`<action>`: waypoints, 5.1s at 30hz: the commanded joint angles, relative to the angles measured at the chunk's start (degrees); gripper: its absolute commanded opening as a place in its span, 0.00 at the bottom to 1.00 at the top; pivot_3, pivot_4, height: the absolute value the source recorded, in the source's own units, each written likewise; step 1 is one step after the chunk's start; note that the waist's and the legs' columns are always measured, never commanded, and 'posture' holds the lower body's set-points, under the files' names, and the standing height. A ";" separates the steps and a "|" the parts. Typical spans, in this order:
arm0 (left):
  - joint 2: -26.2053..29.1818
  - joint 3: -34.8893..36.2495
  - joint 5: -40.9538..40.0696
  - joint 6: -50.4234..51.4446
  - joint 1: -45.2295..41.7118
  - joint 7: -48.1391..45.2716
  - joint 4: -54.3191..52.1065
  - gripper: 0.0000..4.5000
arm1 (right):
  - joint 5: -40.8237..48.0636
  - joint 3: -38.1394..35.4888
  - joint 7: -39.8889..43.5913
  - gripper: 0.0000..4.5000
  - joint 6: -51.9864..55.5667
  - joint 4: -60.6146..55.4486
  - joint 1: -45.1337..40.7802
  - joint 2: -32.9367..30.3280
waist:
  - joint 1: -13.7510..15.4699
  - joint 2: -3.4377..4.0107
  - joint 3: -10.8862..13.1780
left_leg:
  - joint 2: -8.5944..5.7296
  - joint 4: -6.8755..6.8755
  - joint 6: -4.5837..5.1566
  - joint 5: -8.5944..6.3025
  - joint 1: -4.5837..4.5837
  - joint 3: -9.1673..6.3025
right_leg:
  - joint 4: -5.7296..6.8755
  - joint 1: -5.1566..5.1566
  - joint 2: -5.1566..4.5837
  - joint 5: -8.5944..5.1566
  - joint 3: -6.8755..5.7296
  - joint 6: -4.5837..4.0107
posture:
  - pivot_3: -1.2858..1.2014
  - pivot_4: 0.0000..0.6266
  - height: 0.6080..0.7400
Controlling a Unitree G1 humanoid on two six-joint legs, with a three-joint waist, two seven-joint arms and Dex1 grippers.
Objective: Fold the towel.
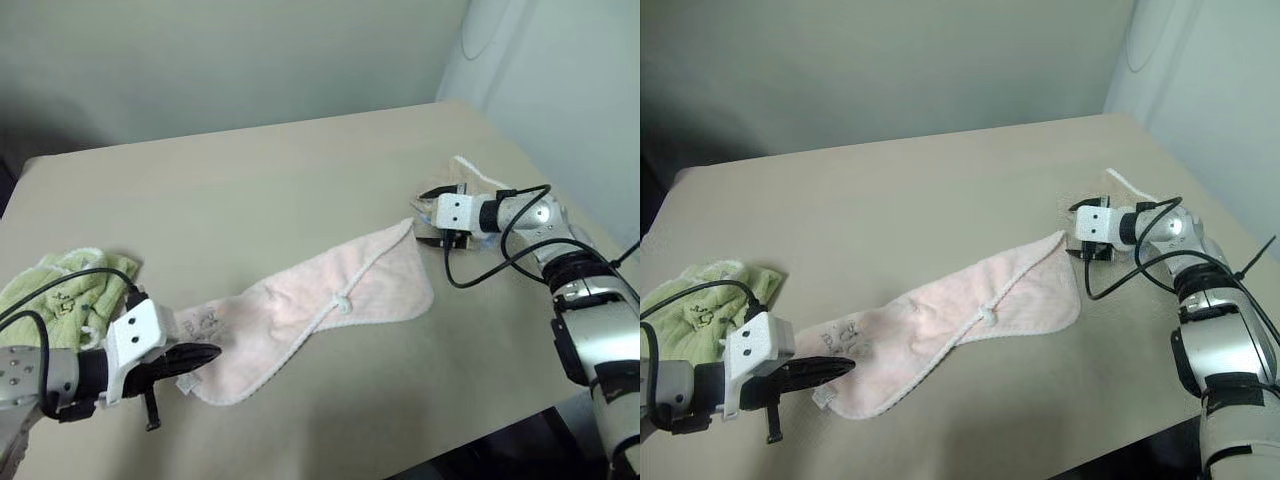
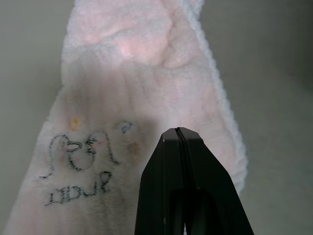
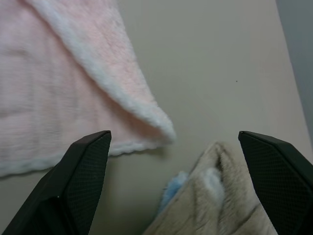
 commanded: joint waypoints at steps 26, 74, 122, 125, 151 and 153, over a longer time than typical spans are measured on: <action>-1.51 0.89 2.70 -1.70 1.55 1.10 -0.04 0.00 | -12.54 6.38 -17.07 0.01 -5.16 7.23 -4.71 2.08 | 0.24 0.03 0.02 | 0.02 0.02 0.00 0.00 -0.03 -0.05 | 0.03 -0.03 0.00 0.02 -0.03 -0.03 | 0.52 0.24 1.00; 11.99 -34.98 9.18 -13.76 -31.44 -24.94 18.78 0.99 | -9.32 3.25 -23.05 0.00 6.13 9.47 -7.37 9.07 | 0.13 0.05 0.03 | 0.02 0.00 -0.34 0.19 -1.31 -0.20 | 0.05 -1.41 0.00 0.05 -0.12 -0.10 | 0.52 0.24 1.00; 11.14 -34.04 11.95 -15.42 -25.97 -20.18 15.00 0.99 | -8.39 2.60 -21.75 0.00 3.06 8.97 -5.78 9.29 | 0.68 0.23 -0.08 | 0.00 0.34 -0.27 0.22 -1.25 -0.25 | 0.63 -1.42 0.00 0.09 -0.19 -0.14 | 0.52 0.24 1.00; 10.73 -33.78 13.63 -17.10 -25.86 -18.34 15.52 0.99 | -8.36 2.61 -21.67 0.00 2.90 8.96 -5.64 9.50 | 0.68 0.23 -0.08 | 0.00 0.32 -0.27 0.22 -1.25 -0.24 | 0.64 -1.44 0.00 0.09 -0.19 -0.15 | 0.52 0.24 1.00; 9.26 -37.09 18.43 -20.15 -23.87 -14.91 17.07 0.00 | -8.19 2.50 -20.63 0.00 2.38 8.87 -5.04 9.73 | 0.01 0.53 -0.24 | 0.00 0.02 -0.26 0.22 -0.92 -0.23 | 0.58 -1.25 0.00 0.06 -0.18 -0.22 | 0.52 0.24 1.00; 9.25 -36.22 17.33 -19.57 -22.86 -14.95 16.48 0.00 | -8.12 2.45 -20.50 0.00 2.26 8.84 -4.96 9.71 | -0.10 0.53 -0.24 | 0.00 0.03 -0.25 0.22 -0.92 -0.22 | 0.59 -1.24 0.00 0.06 -0.17 -0.22 | 0.52 0.24 1.00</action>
